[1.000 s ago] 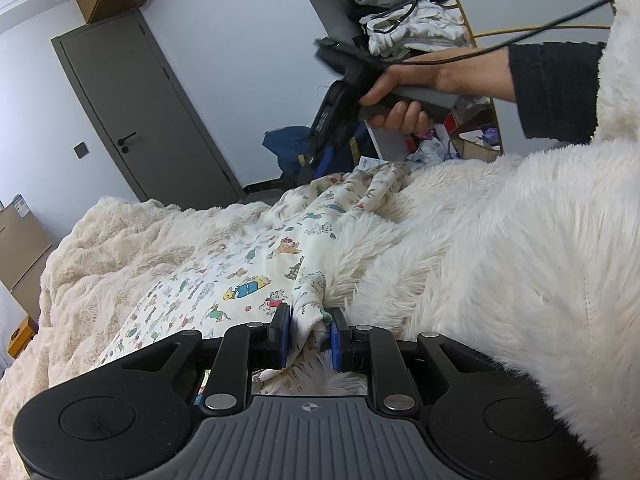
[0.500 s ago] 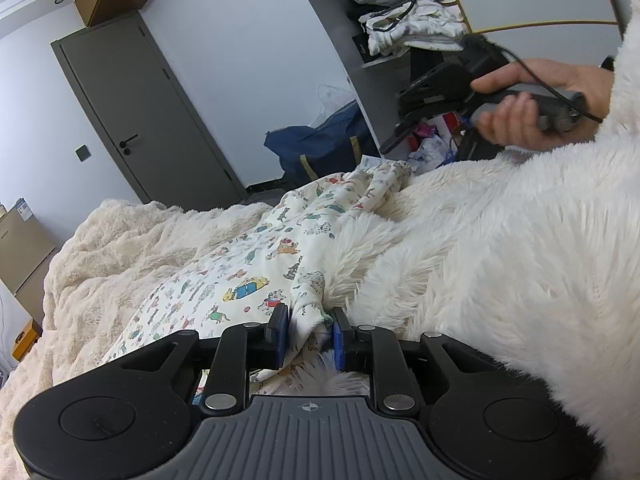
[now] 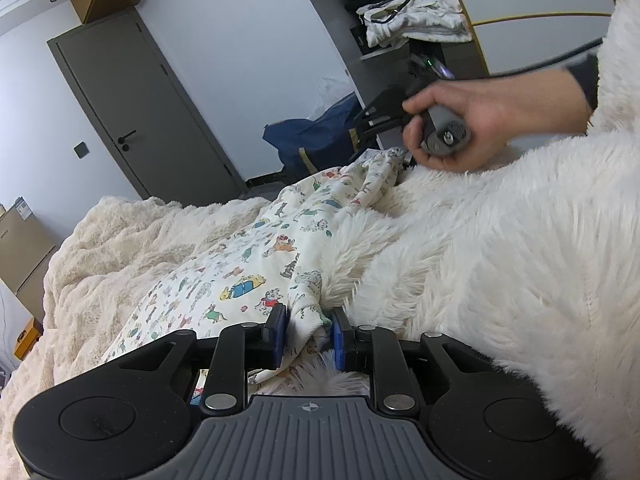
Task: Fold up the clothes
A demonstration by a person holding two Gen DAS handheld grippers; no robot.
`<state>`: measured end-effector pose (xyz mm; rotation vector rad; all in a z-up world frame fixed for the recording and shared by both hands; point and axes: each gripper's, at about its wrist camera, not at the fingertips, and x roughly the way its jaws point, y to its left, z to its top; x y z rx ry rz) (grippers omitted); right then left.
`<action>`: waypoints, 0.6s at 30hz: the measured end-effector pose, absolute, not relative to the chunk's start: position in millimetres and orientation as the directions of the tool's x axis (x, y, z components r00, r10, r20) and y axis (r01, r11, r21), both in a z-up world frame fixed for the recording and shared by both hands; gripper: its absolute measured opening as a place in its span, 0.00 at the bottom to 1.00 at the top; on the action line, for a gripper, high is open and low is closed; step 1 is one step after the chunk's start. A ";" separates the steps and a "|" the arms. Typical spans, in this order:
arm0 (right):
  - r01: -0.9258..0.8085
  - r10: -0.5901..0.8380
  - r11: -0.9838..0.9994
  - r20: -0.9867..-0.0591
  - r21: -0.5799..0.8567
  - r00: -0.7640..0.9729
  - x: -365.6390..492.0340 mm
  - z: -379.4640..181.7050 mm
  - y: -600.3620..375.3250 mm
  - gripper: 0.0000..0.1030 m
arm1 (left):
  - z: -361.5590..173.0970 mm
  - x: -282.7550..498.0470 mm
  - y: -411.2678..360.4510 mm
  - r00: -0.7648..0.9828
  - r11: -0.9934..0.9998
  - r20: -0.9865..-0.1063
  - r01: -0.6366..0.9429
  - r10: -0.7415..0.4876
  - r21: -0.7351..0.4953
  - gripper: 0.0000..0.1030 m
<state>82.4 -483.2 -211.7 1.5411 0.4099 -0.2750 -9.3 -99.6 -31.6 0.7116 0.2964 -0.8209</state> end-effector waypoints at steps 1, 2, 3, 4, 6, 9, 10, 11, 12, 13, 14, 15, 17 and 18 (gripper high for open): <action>0.400 0.102 -0.029 -0.396 0.916 0.913 77.7 -226.4 -482.5 0.47 | -31.6 -9.5 -99.3 0.658 0.471 -0.499 0.752 -0.564 0.461 0.19; 0.379 0.120 -0.082 -0.368 0.922 0.922 72.8 -241.2 -481.8 0.45 | -31.8 -9.4 -98.9 0.659 0.472 -0.498 0.752 -0.564 0.461 0.19; 0.363 0.130 -0.115 -0.349 0.925 0.928 68.7 -248.6 -482.2 0.45 | -32.1 -9.2 -98.7 0.659 0.473 -0.497 0.751 -0.564 0.460 0.19; 0.341 0.142 -0.145 -0.321 0.929 0.936 64.3 -256.1 -482.5 0.45 | -32.5 -9.0 -98.7 0.660 0.474 -0.497 0.751 -0.564 0.460 0.19; 0.308 0.160 -0.170 -0.282 0.936 0.946 60.0 -263.2 -483.1 0.48 | -32.5 -9.1 -98.9 0.661 0.476 -0.495 0.750 -0.563 0.460 0.20; 0.292 0.172 -0.143 -0.267 0.946 0.948 64.0 -258.9 -484.5 0.56 | -32.4 -9.3 -99.3 0.664 0.479 -0.493 0.747 -0.562 0.461 0.20; 0.286 0.174 -0.139 -0.261 0.948 0.950 65.6 -259.4 -484.9 0.58 | -32.3 -9.4 -99.5 0.665 0.480 -0.492 0.746 -0.562 0.461 0.20; 0.280 0.175 -0.136 -0.255 0.950 0.951 67.3 -259.9 -485.4 0.58 | -32.5 -9.4 -99.6 0.666 0.481 -0.492 0.746 -0.561 0.461 0.20; 0.280 0.185 -0.144 -0.252 0.949 0.950 69.2 -264.0 -486.1 0.57 | -32.8 -9.3 -99.5 0.666 0.481 -0.491 0.746 -0.561 0.461 0.20; 0.279 0.190 -0.150 -0.250 0.948 0.950 69.0 -266.4 -485.3 0.56 | -33.0 -9.1 -99.5 0.667 0.484 -0.491 0.745 -0.560 0.460 0.21; 0.281 0.193 -0.148 -0.251 0.948 0.949 67.6 -267.2 -485.2 0.55 | -32.8 -9.3 -99.6 0.668 0.485 -0.490 0.744 -0.560 0.459 0.22; 0.286 0.195 -0.132 -0.258 0.949 0.946 67.8 -265.1 -484.7 0.53 | -32.5 -9.2 -99.5 0.670 0.488 -0.489 0.743 -0.559 0.459 0.23; 0.285 0.195 -0.097 -0.262 0.954 0.945 66.7 -258.9 -484.3 0.53 | -32.1 -8.2 -98.7 0.673 0.495 -0.488 0.739 -0.556 0.456 0.25; 0.285 0.193 -0.093 -0.264 0.954 0.945 66.1 -257.5 -484.6 0.53 | -31.9 -7.6 -98.0 0.675 0.500 -0.487 0.738 -0.555 0.454 0.26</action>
